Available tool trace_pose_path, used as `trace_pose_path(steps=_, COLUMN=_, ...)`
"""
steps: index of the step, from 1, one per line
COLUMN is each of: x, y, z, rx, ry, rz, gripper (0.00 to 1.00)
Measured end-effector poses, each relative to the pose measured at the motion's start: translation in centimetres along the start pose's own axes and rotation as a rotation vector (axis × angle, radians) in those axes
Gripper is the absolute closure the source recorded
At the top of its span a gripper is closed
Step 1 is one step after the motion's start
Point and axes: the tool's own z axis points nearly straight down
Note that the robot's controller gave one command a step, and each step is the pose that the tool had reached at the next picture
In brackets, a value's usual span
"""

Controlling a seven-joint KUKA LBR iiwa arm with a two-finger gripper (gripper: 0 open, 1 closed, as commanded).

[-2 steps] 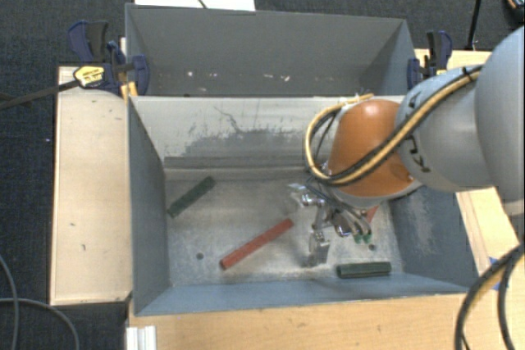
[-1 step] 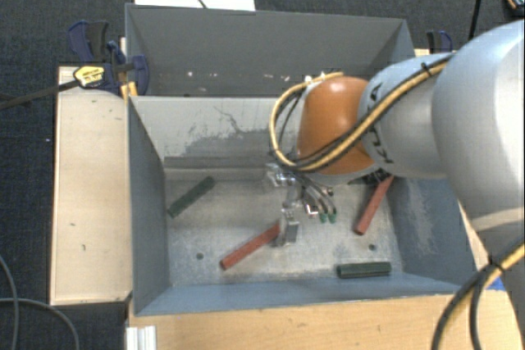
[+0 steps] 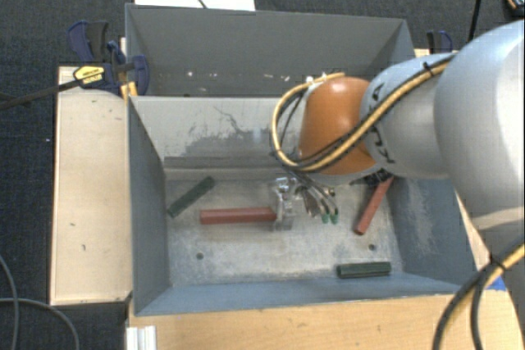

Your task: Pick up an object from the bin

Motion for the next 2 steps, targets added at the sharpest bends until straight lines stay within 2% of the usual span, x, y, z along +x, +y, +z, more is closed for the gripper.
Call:
trace_pose_path(steps=1, x=1.9, y=-0.9, z=-12.8, rx=0.001, ry=-0.006, rz=-0.006, gripper=1.0)
trace_pose_path(steps=2, x=-0.4, y=-1.6, z=-22.5, rx=0.001, ry=-0.005, rz=-0.318, gripper=1.0)
